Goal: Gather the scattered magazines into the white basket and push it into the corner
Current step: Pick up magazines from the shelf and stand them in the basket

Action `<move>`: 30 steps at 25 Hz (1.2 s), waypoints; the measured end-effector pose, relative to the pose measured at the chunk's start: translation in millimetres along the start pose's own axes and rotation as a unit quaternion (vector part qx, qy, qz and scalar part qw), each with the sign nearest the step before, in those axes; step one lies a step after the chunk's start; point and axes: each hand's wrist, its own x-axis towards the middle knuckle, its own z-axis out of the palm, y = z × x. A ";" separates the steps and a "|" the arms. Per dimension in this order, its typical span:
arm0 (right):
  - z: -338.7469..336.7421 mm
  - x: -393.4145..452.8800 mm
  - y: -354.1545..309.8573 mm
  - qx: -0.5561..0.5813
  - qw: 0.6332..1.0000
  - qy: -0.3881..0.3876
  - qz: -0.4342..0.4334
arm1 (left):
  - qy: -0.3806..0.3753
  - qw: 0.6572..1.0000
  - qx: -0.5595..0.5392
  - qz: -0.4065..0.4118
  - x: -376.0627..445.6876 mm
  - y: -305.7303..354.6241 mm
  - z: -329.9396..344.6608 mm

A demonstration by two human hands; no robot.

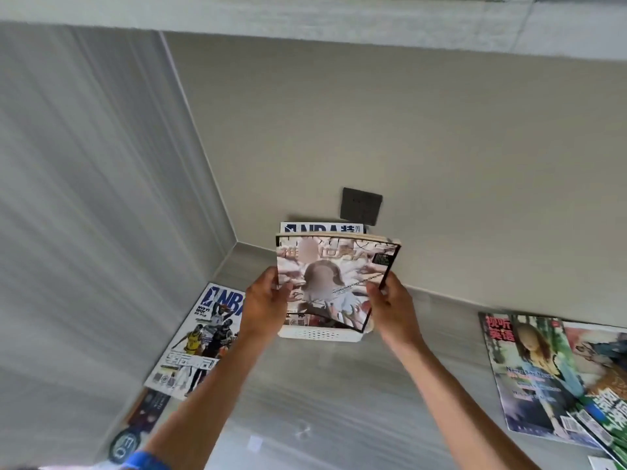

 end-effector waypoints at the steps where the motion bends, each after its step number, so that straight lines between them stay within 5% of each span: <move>1: 10.4 19.0 -7.0 -0.006 1.000 0.001 0.004 | -0.002 1.000 0.028 0.010 20.7 1.5 -2.9; 10: 47.2 69.9 28.3 -0.062 0.991 -0.032 0.112 | -0.026 0.995 0.064 -0.070 54.0 -51.4 14.1; 16: -0.4 -38.5 88.1 -0.097 0.977 -0.079 0.170 | -0.116 0.987 0.105 -0.024 -35.8 -56.8 59.8; 22: -161.9 -142.8 174.6 -0.138 0.950 0.022 0.278 | -0.325 0.934 0.147 0.020 -140.5 -11.7 199.0; 30: -364.0 -176.2 276.7 -0.334 0.899 0.093 0.265 | -0.426 0.895 0.131 0.030 -238.1 41.8 353.6</move>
